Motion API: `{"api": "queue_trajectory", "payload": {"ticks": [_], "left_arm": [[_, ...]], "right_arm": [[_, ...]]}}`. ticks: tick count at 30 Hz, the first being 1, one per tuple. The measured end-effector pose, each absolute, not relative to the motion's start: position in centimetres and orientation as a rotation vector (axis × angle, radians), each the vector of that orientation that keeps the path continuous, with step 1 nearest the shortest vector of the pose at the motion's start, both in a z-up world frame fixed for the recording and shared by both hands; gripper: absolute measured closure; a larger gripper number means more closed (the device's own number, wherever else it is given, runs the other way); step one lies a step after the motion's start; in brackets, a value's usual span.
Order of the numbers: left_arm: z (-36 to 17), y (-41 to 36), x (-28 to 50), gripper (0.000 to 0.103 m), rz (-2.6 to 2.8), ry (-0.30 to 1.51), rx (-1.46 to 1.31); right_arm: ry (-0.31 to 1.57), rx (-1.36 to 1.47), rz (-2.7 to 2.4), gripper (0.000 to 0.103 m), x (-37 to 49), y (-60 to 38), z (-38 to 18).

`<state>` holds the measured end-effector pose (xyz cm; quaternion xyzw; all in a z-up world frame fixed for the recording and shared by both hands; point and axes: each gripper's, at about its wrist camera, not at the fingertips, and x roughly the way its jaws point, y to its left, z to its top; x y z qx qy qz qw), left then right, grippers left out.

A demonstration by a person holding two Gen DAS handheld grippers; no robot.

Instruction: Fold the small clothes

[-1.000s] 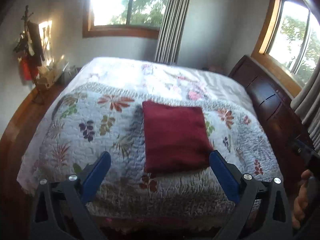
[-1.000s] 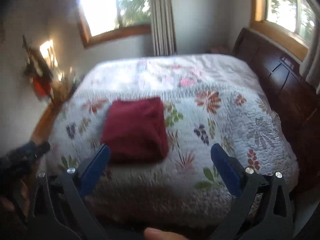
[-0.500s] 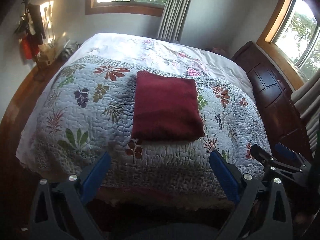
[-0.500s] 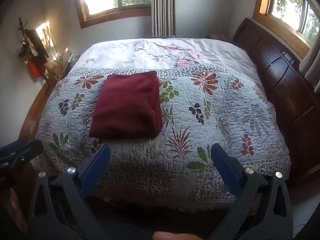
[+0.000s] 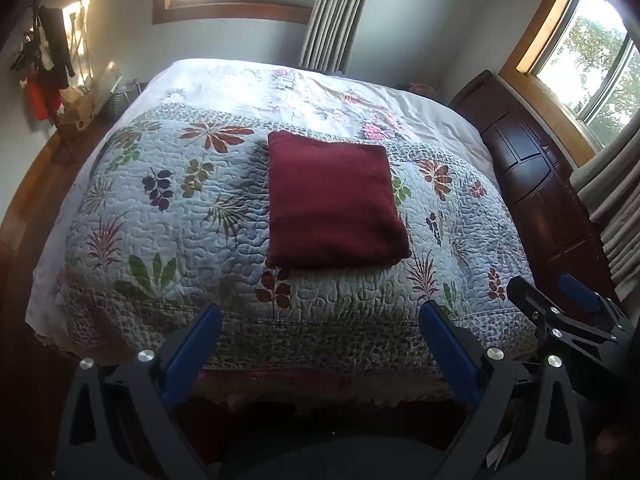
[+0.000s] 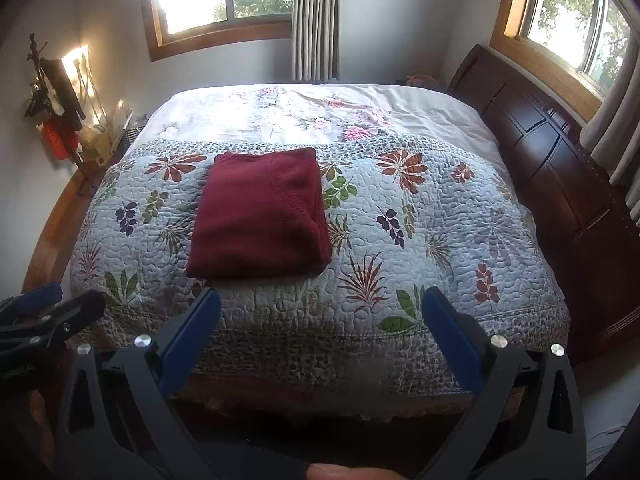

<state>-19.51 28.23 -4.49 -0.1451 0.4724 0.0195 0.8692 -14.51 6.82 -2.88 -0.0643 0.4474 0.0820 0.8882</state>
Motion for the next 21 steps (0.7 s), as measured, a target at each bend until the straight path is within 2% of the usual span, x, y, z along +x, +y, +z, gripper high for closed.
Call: {"api": "queue_trajectory", "payload": {"ticks": [21], "left_arm": [[-4.73,28.32,-18.69,0.004,0.033,0.989,-0.315]], "right_arm": [[0.878,-0.141,0.168,0.005,-13.88,6.86,-2.29]]}}
